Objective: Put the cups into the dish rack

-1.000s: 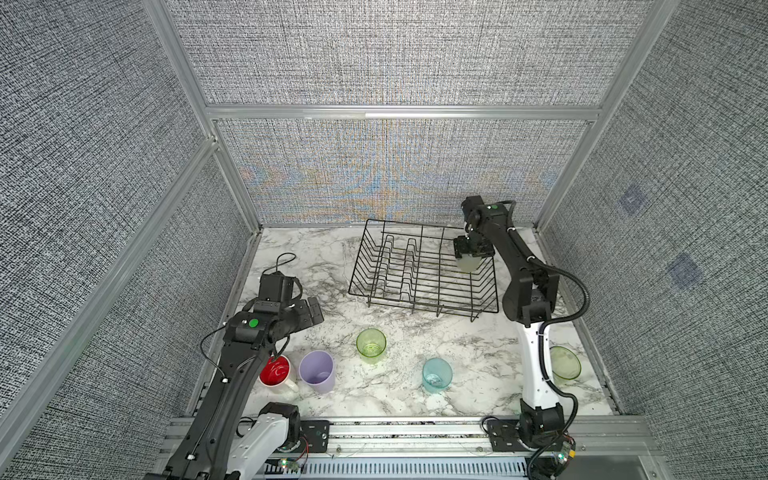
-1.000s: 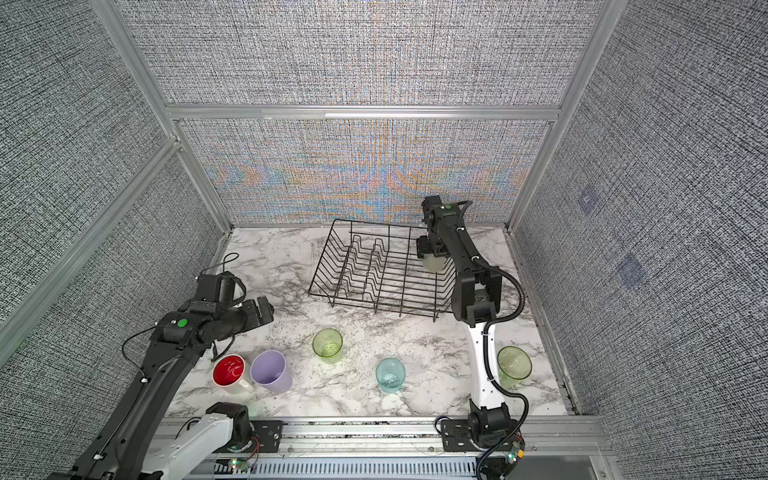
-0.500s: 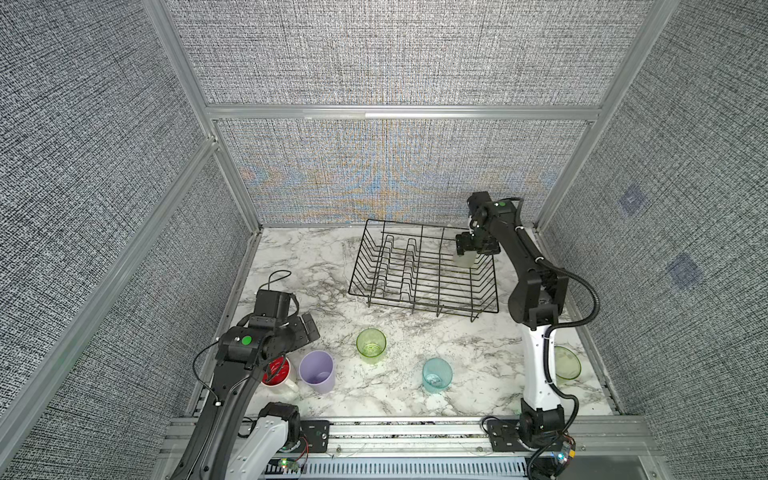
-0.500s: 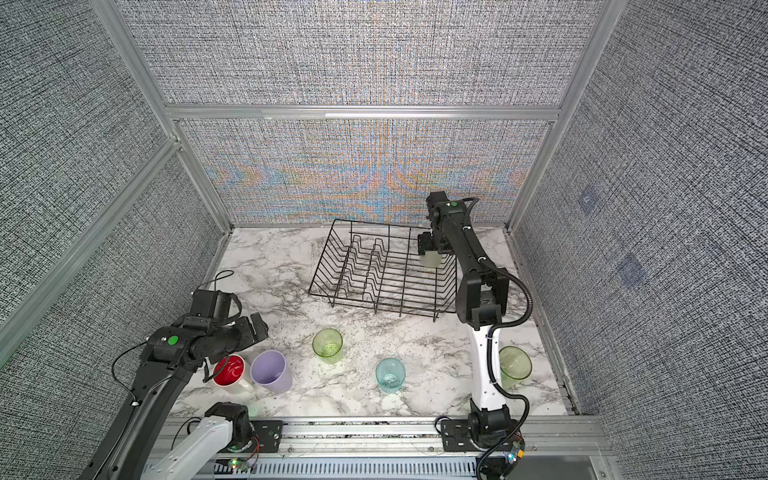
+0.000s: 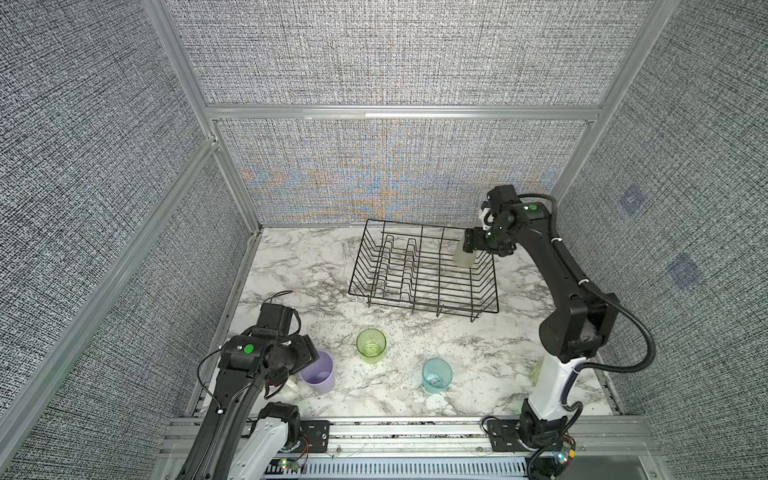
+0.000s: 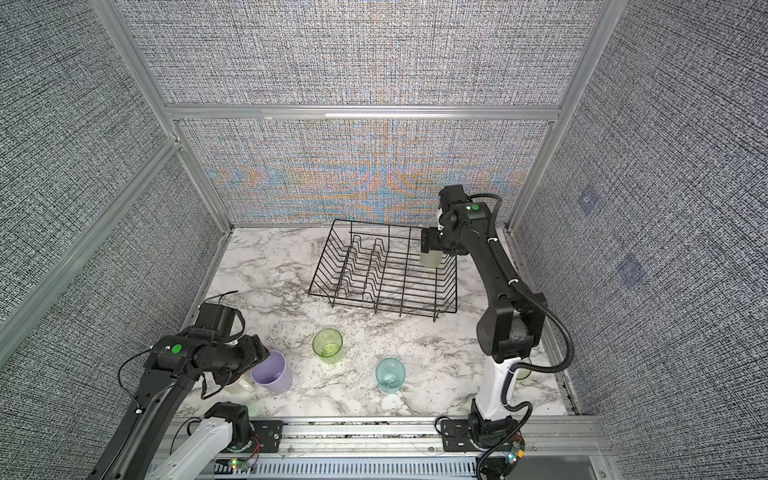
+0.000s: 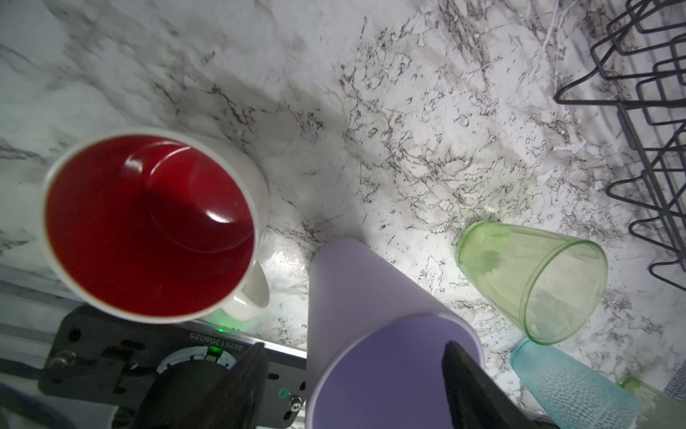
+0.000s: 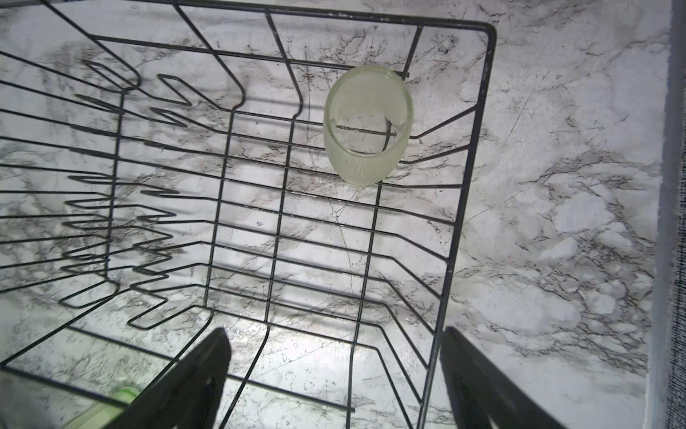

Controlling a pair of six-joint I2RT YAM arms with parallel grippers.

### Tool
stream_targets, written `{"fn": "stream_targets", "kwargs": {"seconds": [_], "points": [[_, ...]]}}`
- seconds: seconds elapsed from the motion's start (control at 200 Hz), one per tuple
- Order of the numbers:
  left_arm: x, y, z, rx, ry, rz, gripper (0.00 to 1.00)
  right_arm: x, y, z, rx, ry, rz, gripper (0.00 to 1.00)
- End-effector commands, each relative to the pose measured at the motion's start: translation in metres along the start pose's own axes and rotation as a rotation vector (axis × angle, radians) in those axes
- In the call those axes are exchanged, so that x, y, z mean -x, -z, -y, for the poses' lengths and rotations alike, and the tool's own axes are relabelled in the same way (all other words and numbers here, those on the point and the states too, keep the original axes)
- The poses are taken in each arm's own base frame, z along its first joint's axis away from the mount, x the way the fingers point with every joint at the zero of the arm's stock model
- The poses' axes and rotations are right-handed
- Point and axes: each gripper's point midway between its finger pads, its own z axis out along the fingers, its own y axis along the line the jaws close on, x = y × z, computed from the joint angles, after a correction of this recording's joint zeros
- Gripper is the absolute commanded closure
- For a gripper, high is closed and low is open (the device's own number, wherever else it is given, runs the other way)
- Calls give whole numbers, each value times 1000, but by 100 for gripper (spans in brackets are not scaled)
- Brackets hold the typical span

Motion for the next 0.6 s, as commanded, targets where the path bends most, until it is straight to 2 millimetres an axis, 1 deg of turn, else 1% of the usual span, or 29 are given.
{"fn": "stream_targets", "kwargs": {"seconds": [0.0,0.025,0.065,0.135,0.175,0.245,0.32,0.375,0.4,0.495,0.53,0.595], "points": [[-7,2,-2,-3,15,-22,30,5,13,-12,61,0,57,11],[-7,2,-1,-7,11,-22,32,3,16,-12,62,2,58,11],[-7,2,0,-9,1,-24,37,1,19,-11,60,5,63,11],[-10,1,-1,-1,-6,-49,42,-1,25,-9,55,11,76,11],[-13,-2,0,-7,-4,-67,45,-1,27,-9,53,13,79,11],[-17,-11,6,-49,-10,-95,53,-4,29,-9,53,13,79,11],[-22,-20,9,-80,4,-123,55,-8,30,-10,61,12,80,11],[-25,-24,7,-74,14,-137,55,-10,30,-12,67,12,82,11],[-27,-25,5,-67,17,-141,57,-11,31,-12,69,12,82,11],[-24,-22,4,-70,13,-109,65,-16,31,-17,79,15,79,11],[-22,-20,5,-78,7,-97,68,-18,32,-20,91,14,84,11],[-21,-18,7,-86,-2,-95,71,-21,32,-30,134,14,95,12]]}}
